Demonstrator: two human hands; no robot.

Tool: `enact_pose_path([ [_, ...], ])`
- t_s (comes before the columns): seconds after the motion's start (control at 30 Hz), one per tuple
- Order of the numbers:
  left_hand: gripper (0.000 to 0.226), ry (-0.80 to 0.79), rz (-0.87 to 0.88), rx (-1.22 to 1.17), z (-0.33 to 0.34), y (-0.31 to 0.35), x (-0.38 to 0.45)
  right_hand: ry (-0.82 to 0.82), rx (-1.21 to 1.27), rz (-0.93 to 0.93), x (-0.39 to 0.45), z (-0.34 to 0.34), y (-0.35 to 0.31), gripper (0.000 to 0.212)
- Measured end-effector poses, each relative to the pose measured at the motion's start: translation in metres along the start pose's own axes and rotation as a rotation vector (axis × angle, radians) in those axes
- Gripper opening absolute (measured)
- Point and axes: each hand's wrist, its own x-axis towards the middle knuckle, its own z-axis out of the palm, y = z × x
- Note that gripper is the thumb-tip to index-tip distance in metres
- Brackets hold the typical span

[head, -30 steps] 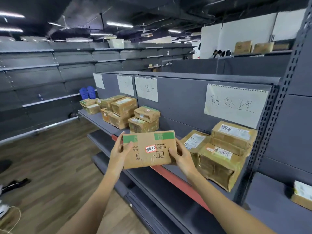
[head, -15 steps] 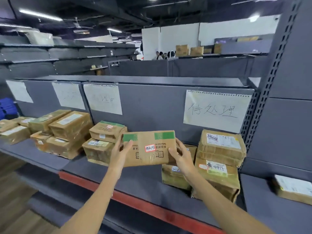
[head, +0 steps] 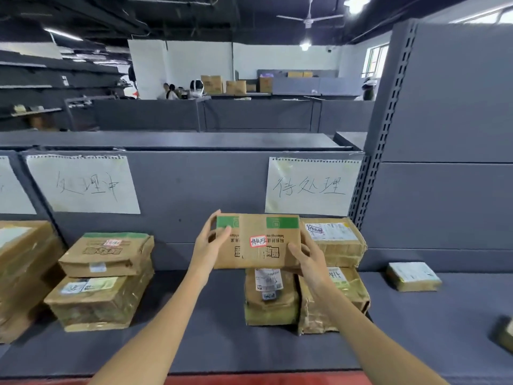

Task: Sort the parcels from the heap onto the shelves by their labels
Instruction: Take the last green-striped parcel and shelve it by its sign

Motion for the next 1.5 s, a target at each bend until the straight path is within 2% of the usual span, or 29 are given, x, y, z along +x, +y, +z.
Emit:
enact_pose_path([
  [0.13, 0.043, -0.022, -0.009, -0.023, 0.012, 0.005, 0.005, 0.042, -0.018, -0.005, 0.004, -0.007, -0.007, 0.045],
  [0.27, 0.019, 0.022, -0.047, -0.069, 0.019, 0.003, 0.015, 0.140, -0.057, -0.037, 0.006, -0.013, -0.007, 0.051],
  [0.37, 0.024, 0.066, -0.059, -0.051, 0.018, -0.004, 0.019, 0.216, -0.061, -0.053, 0.012, -0.014, -0.012, 0.049],
  [0.5, 0.035, 0.006, -0.030, 0.046, 0.010, -0.012, 0.016, 0.281, -0.065, -0.092, 0.013, 0.000, -0.019, 0.029],
  [0.63, 0.013, -0.098, -0.002, 0.052, -0.004, -0.010, 0.016, 0.278, -0.176, -0.150, 0.015, 0.017, -0.017, 0.025],
  [0.73, 0.035, -0.249, 0.012, 0.118, -0.012, -0.009, 0.019, 0.243, -0.251, -0.205, 0.022, 0.023, -0.017, 0.021],
  [0.83, 0.049, -0.335, -0.035, 0.228, -0.010, -0.004, 0.026, 0.180, -0.345, -0.237, 0.029, 0.029, -0.026, 0.035],
  [0.93, 0.065, -0.438, -0.054, 0.290, 0.007, -0.003, 0.028, 0.121, -0.542, -0.254, 0.041, 0.030, -0.035, 0.032],
  [1.03, 0.057, -0.355, -0.113, 0.182, 0.024, -0.024, 0.022, 0.063, -0.804, -0.335, 0.049, 0.027, -0.035, 0.022],
  [1.1, 0.050, -0.239, -0.137, 0.078, 0.034, -0.041, 0.012, 0.010, -1.068, -0.380, 0.055, 0.023, -0.026, 0.036],
  [1.2, 0.031, -0.099, -0.211, -0.073, 0.047, -0.057, 0.004, -0.076, -1.344, -0.312, 0.063, 0.019, -0.013, 0.058],
  [1.27, 0.026, -0.068, -0.261, -0.077, 0.050, -0.067, 0.005, -0.100, -1.452, -0.289, 0.065, 0.021, -0.005, 0.061],
  [1.5, 0.035, -0.002, -0.303, 0.026, 0.059, -0.092, 0.016, -0.127, -1.736, -0.208, 0.069, 0.026, 0.007, 0.060],
])
